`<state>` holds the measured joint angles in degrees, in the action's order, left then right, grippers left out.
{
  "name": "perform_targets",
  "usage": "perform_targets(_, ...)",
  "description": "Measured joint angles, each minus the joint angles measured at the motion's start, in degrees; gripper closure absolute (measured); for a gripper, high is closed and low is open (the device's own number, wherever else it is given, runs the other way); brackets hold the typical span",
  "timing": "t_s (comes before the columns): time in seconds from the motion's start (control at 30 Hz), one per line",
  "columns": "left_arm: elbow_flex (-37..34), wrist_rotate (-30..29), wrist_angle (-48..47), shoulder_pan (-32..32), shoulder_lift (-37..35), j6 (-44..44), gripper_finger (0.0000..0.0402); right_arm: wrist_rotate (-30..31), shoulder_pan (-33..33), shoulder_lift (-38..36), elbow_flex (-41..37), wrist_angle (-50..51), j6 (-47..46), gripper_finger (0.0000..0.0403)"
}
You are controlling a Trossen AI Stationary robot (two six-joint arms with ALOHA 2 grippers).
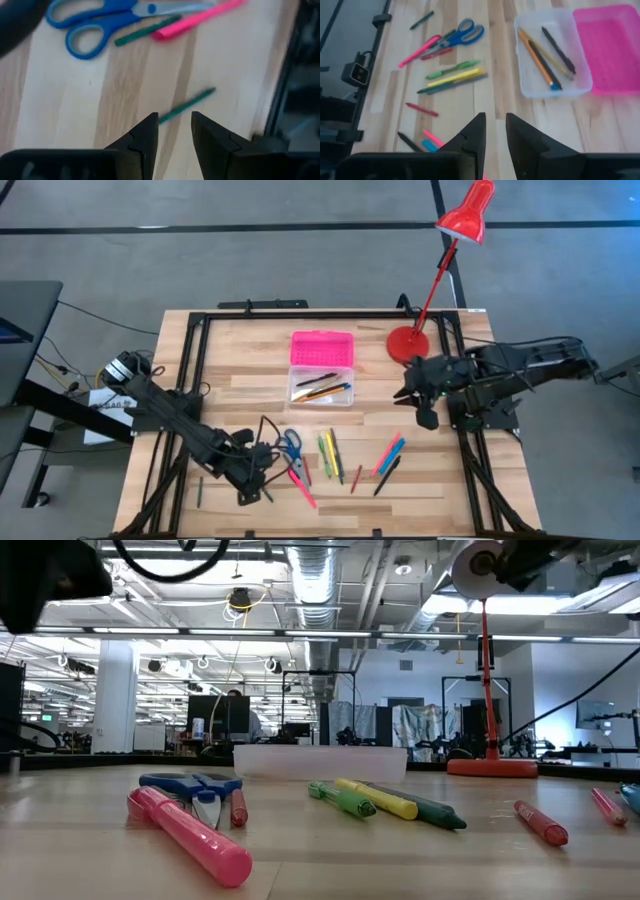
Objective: Pick & place school supplies into a supply box
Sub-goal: Put the green crayon into the pink supply box
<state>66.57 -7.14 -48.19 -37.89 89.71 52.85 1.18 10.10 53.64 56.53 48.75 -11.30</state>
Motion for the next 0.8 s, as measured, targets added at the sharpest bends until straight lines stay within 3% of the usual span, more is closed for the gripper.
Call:
perform_targets(0.17,-2.14,-10.85,3.89,1.46,0.00,7.56,0.0292,5.00,3.74,-2.35,-2.65,-0.11,-5.22,0.0335)
perform_targets(0.23,-3.07,-12.51,5.46,3.01,0.00,11.10,0.0292,5.93,4.96,-2.39,-3.23,-0.84,-6.53,0.0335)
perform_targets(0.43,-3.30,0.39,3.82,5.61,0.44,24.31,0.0292,6.27,8.84,-1.85,-3.43,-0.99,-8.51,0.0335)
perform_targets(0.63,-3.30,1.88,3.59,2.41,0.44,47.00,0.0292,6.76,12.76,-1.92,-3.43,-0.76,-9.32,0.0335)
perform_targets(0.8,-3.30,0.60,3.11,-0.58,0.44,60.23,0.0292,6.96,14.73,-1.92,-3.43,0.72,-8.56,0.0335)
